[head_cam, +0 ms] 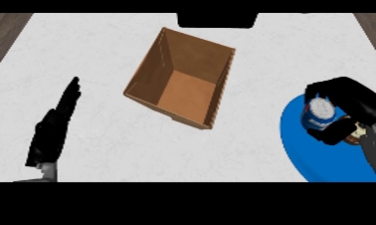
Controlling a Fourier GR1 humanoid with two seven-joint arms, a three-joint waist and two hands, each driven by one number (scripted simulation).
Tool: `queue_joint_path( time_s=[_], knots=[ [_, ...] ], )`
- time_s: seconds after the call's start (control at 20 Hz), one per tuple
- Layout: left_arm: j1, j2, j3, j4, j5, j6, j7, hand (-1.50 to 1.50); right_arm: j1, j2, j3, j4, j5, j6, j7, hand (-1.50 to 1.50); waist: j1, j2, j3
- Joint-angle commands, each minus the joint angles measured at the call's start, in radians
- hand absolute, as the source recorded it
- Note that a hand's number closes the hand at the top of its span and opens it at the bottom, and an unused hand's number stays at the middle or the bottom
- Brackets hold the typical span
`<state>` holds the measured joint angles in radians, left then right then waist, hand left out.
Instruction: Pick the can from the plate and place it in the cardboard box
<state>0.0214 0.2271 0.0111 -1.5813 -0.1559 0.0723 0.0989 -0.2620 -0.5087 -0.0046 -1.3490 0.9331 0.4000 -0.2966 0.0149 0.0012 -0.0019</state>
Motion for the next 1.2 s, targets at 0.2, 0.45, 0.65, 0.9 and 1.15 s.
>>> queue_joint_path(
  time_s=[0.2, 0.45, 0.65, 0.9, 1.15],
  knots=[
    [0.0, -0.03, -0.028, -0.002, -0.032, 0.011, 0.008, 0.0, -0.355, 0.018, 0.027, 0.395, 0.108, -0.165, -0.154, 1.5, 0.018, 0.006, 0.003],
    [-0.017, -0.051, -0.002, 0.071, -0.04, 0.029, -0.036, 0.0, -0.373, 0.022, -0.007, 0.456, 0.14, -0.305, -0.208, 1.5, -0.004, 0.002, 0.002],
    [-0.012, -0.031, 0.028, 0.084, -0.007, -0.011, -0.067, 0.0, -0.447, 0.003, -0.074, 0.462, 0.064, -0.232, -0.241, 1.5, -0.005, 0.001, 0.002],
    [0.001, 0.004, 0.052, 0.045, 0.008, -0.029, -0.03, 0.0, -0.465, 0.065, -0.171, 0.344, -0.181, -0.043, -0.346, 1.5, -0.02, -0.008, 0.002],
    [-0.027, -0.032, 0.007, 0.032, -0.05, 0.014, 0.003, 0.0, -0.509, 0.114, -0.204, 0.219, -0.326, 0.142, -0.3, 1.5, -0.03, -0.009, 0.002]
  ],
)
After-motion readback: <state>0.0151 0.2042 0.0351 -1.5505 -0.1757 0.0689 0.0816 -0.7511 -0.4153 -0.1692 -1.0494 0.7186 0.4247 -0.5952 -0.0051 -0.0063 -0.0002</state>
